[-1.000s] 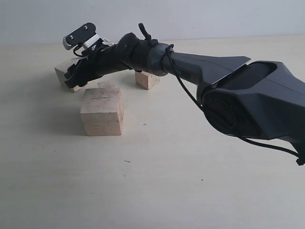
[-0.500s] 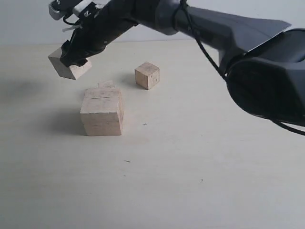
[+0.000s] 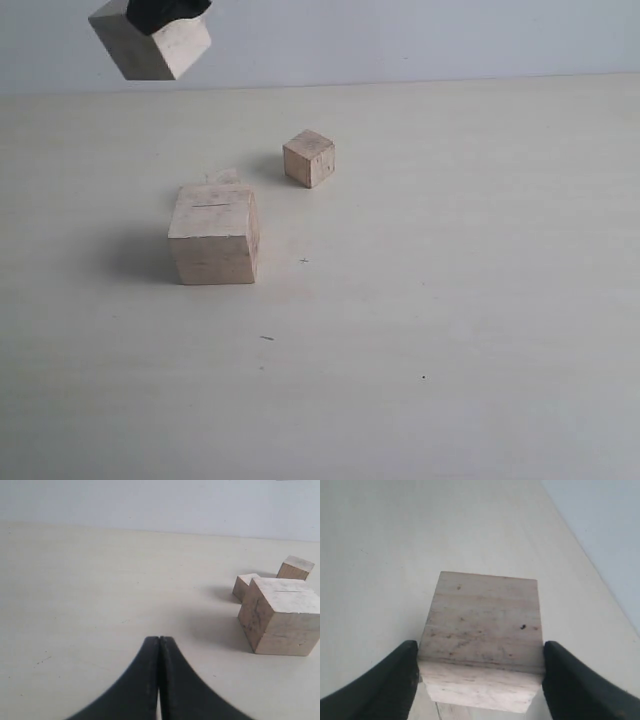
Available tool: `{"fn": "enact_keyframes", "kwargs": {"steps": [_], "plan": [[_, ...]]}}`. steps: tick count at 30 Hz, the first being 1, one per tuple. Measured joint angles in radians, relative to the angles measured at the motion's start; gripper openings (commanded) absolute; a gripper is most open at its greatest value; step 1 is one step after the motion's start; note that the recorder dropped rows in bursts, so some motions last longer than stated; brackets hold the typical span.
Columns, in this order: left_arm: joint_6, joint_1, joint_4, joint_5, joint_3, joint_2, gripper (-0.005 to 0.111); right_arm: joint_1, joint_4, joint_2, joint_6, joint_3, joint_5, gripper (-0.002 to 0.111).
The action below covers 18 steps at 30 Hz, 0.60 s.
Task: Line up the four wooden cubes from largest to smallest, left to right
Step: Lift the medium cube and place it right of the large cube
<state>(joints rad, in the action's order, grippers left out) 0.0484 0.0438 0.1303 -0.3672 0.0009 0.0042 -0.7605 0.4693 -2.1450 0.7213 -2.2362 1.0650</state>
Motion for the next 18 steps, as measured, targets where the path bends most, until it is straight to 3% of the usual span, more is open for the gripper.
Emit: {"fn": "enact_keyframes", "kwargs": {"steps": [7, 10, 13, 18], "plan": [[0.000, 0.000, 0.000, 0.000, 0.000, 0.000, 0.000, 0.088, -0.062, 0.173, 0.030, 0.171, 0.130, 0.000], [0.000, 0.000, 0.000, 0.000, 0.000, 0.000, 0.000, 0.153, -0.032, 0.234, 0.196, 0.317, 0.155, 0.000], [0.000, 0.000, 0.000, 0.000, 0.000, 0.000, 0.000, 0.242, 0.139, 0.250, 0.462, 0.512, 0.161, 0.000], [0.000, 0.000, 0.000, 0.000, 0.000, 0.000, 0.000, 0.313, 0.268, 0.205, 0.730, 0.712, 0.033, 0.000]]}}
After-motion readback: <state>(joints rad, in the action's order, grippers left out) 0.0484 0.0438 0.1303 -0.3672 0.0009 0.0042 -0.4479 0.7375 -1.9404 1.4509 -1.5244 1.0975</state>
